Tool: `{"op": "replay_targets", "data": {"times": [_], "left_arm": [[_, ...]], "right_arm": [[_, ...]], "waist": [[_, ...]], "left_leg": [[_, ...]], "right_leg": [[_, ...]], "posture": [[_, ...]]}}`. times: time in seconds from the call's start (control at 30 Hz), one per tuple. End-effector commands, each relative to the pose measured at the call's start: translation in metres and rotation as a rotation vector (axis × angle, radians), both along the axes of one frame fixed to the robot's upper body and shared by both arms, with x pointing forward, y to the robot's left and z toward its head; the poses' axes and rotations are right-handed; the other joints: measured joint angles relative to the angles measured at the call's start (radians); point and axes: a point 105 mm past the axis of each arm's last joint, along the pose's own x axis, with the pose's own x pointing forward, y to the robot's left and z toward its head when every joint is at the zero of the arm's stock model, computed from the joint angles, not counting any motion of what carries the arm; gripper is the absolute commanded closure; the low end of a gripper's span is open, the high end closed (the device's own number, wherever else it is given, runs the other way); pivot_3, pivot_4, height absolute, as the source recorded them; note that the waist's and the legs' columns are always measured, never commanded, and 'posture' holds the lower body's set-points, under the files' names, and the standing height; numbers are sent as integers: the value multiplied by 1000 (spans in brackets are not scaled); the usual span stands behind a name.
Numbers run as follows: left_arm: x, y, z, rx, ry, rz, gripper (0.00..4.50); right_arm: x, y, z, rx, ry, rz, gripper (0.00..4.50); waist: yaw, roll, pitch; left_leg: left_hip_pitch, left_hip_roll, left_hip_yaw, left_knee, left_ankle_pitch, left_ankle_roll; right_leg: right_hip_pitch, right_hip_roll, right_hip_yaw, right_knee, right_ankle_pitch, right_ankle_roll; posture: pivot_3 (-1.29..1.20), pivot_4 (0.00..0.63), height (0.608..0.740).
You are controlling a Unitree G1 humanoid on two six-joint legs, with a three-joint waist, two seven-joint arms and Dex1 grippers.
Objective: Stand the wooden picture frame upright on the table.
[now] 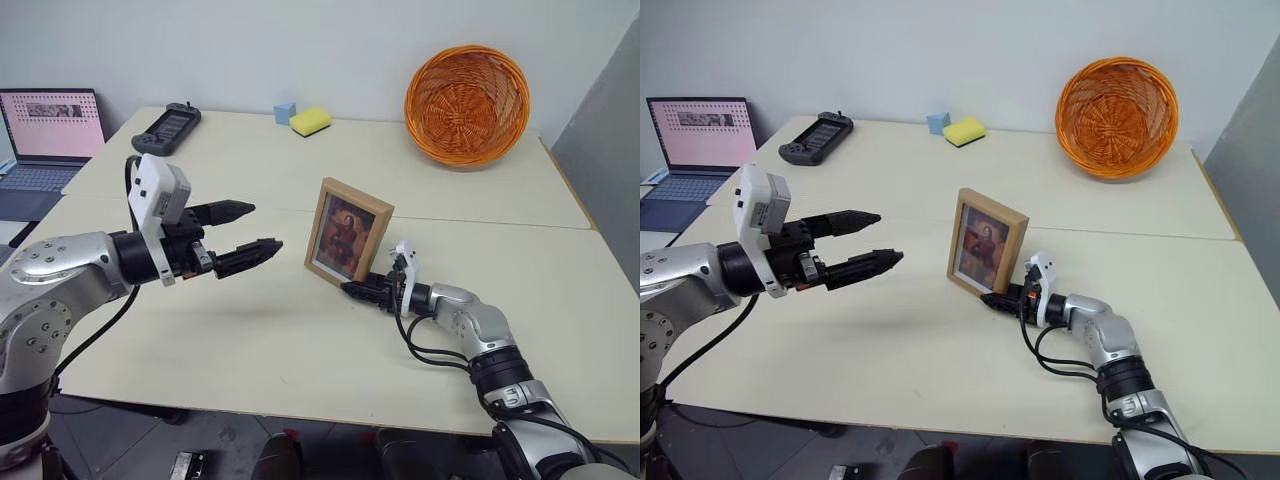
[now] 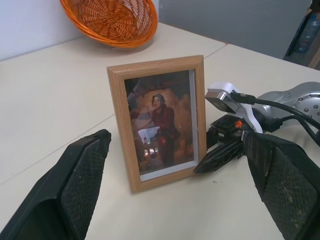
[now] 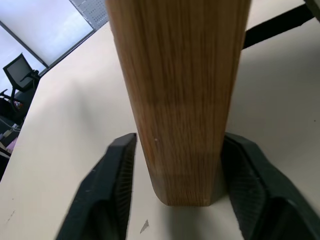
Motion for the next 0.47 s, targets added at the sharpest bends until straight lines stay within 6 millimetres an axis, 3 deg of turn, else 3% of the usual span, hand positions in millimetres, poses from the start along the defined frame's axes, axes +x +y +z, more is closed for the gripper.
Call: {"op": "replay_targets", "data": {"times": [0.03, 0.13, 0.47], "left_arm": [[-2, -1, 8, 11, -32, -4, 0], [-2, -3, 8, 2, -24, -9, 0], [1, -3, 14, -44, -14, -3, 0]], "right_arm": [[-1, 1, 4, -9, -27, 9, 789], [-1, 2, 5, -14, -33, 7, 44], [0, 2, 6, -3, -21, -3, 17]], "waist": [[0, 0, 0], [0, 0, 0], [0, 0, 0]], "left_leg": [[0, 0, 0, 0, 0, 0], [0, 0, 0, 0, 0, 0], [0, 0, 0, 0, 0, 0]], "right_leg": [[0, 0, 0, 0, 0, 0], [0, 0, 0, 0, 0, 0], [0, 0, 0, 0, 0, 0]], "posture": [[0, 150, 740], [0, 150, 740], [0, 150, 740]]}}
